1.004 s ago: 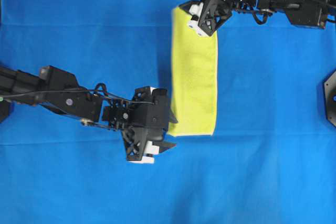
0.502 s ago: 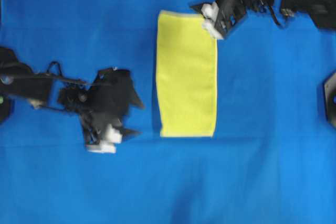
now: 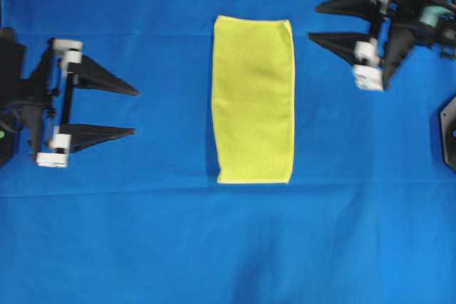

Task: Fold the yellow towel.
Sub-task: 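Lower the vertical strip, open both grippers and retract them outward, then move both grippers to the strip's far end and pinch its corners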

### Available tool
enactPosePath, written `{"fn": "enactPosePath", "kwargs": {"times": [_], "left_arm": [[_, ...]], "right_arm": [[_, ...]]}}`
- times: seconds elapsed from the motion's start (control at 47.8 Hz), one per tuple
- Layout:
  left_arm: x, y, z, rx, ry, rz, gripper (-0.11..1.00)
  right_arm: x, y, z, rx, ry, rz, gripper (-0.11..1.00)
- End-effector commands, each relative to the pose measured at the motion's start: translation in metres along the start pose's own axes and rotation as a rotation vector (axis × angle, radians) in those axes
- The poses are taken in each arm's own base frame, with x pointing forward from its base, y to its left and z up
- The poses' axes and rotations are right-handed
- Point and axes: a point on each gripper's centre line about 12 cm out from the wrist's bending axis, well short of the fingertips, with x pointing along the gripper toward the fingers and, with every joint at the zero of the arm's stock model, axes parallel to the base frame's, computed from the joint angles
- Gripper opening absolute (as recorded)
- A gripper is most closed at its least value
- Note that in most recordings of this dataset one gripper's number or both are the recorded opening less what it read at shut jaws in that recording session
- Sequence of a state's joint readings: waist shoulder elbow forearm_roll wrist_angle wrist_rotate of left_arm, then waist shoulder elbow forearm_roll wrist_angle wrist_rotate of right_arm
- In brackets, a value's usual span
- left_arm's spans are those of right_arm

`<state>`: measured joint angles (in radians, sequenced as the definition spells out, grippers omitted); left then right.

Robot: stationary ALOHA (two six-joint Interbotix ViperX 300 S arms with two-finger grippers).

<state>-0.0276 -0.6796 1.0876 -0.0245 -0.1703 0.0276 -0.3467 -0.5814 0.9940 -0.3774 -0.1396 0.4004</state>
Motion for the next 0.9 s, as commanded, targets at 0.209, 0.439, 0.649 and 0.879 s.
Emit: {"fn": "enactPosePath", "kwargs": {"times": [0.209,0.439,0.649,0.879], "left_arm": [[-0.005,0.005,-0.009,0.001,-0.067,0.022,0.67],[-0.002,0.006,-0.006,0.0,-0.075,0.027,0.67],[0.02,0.033,0.001,-0.019,-0.07,0.121,0.66],[0.073,0.088,-0.018,-0.064,0.071,0.264,0.66]], "right_arm": [[-0.017,0.007,-0.018,0.053,-0.092,0.055,0.59],[-0.016,0.006,-0.012,0.053,-0.09,0.044,0.59],[-0.001,-0.021,-0.009,0.067,0.012,-0.075,0.59],[0.038,-0.051,-0.034,0.072,0.225,-0.176,0.59]]}}
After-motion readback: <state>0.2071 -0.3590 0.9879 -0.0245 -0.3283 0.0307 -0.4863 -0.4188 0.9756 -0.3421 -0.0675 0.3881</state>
